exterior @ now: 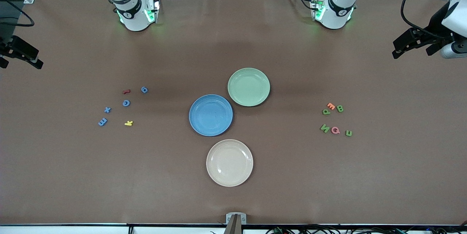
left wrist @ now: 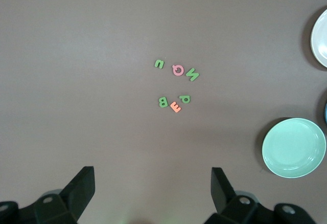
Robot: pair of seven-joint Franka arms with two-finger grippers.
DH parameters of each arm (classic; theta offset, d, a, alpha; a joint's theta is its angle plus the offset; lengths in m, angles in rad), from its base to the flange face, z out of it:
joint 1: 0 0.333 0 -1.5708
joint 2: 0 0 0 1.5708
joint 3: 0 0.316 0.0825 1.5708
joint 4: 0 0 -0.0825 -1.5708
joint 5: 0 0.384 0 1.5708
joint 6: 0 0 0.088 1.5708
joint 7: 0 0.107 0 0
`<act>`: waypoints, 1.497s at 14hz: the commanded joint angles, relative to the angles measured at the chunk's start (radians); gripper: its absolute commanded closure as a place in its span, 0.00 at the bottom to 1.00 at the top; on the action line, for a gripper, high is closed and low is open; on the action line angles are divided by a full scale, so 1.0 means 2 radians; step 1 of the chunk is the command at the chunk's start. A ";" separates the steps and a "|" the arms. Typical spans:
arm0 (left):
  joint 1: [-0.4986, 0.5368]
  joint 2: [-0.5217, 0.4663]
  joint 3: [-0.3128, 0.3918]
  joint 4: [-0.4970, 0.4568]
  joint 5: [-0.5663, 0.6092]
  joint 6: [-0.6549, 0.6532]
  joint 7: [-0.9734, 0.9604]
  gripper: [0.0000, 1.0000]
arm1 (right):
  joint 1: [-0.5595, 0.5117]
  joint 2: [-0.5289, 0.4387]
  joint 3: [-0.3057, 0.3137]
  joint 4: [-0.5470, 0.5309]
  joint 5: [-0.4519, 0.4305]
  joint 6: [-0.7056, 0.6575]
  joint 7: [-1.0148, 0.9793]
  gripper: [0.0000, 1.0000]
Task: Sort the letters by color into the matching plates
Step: 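Reach the left gripper toward the green letters while the right gripper reaches the blue letters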
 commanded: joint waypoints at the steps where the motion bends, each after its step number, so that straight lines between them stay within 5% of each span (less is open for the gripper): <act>1: -0.002 0.005 -0.001 0.016 0.009 -0.015 -0.001 0.00 | -0.003 -0.003 0.003 0.003 -0.001 -0.004 -0.005 0.00; 10: 0.012 0.069 0.001 0.007 0.025 0.010 0.023 0.00 | -0.003 -0.003 0.003 0.003 -0.001 -0.003 -0.005 0.00; 17: 0.029 0.073 0.001 -0.152 0.025 0.175 -0.001 0.02 | 0.000 0.005 0.005 0.002 -0.008 -0.008 -0.005 0.00; 21: 0.033 0.086 0.001 -0.226 0.025 0.266 -0.003 0.13 | 0.000 0.025 0.005 0.002 -0.014 -0.007 -0.007 0.00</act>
